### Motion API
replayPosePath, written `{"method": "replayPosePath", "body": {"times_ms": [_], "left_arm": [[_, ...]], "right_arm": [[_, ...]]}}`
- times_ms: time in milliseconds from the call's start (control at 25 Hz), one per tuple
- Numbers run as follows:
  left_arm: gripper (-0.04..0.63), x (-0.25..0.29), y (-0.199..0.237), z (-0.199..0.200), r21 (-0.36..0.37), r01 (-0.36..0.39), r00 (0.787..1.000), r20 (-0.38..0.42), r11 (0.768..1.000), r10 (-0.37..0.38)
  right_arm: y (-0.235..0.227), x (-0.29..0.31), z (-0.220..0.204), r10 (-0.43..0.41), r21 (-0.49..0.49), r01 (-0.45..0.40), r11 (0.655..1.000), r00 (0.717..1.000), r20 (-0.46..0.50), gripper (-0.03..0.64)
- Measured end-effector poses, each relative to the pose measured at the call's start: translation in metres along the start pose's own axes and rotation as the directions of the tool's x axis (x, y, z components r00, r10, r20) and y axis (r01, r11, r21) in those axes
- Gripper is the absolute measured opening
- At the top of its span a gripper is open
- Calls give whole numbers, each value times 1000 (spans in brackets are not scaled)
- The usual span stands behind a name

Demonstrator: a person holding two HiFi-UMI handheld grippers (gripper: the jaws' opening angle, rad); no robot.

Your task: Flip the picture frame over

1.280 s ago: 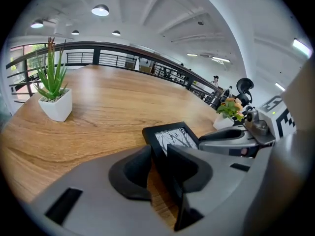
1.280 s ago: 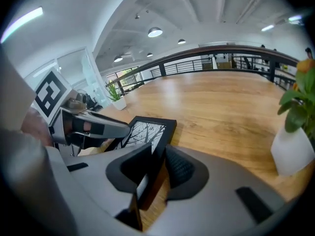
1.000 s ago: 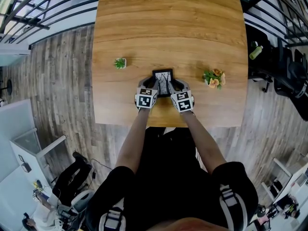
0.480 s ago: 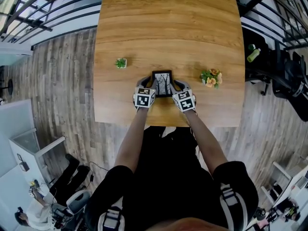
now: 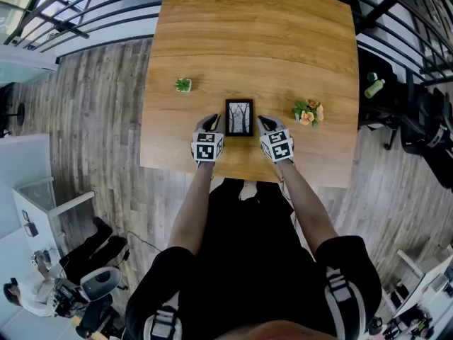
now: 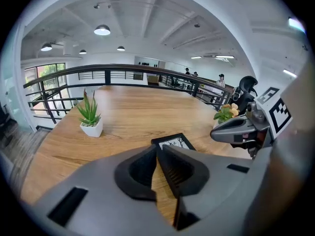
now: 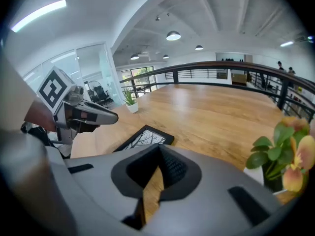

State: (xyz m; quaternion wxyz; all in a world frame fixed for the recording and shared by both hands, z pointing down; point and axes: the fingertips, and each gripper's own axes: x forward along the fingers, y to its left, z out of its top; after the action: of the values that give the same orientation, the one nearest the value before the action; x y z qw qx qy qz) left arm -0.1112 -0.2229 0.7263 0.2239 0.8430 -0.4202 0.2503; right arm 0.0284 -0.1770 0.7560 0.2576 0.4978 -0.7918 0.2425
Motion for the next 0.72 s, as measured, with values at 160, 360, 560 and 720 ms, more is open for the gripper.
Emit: {"method": "replayPosePath", "body": {"times_ms": [160,360,560,720], "left_arm": [[40,-18,-6,1,-15,-31,999,15,999,32],[34,-38,-19,-6,-37,-72,997,19,997,73],[32,-54,-21,-9,-53,-112,993,31,992,114],[32,-65,-21,-7,-63,-149,987,43,987,152]], "right_arm": [[3,-14,4,18,-58,-18,998,1000,0,5],[5,-31,2,41,-90,-41,995,999,3,5],[11,-42,5,72,-123,-70,990,997,16,4],[11,-46,6,94,-145,-89,985,995,23,5]]}}
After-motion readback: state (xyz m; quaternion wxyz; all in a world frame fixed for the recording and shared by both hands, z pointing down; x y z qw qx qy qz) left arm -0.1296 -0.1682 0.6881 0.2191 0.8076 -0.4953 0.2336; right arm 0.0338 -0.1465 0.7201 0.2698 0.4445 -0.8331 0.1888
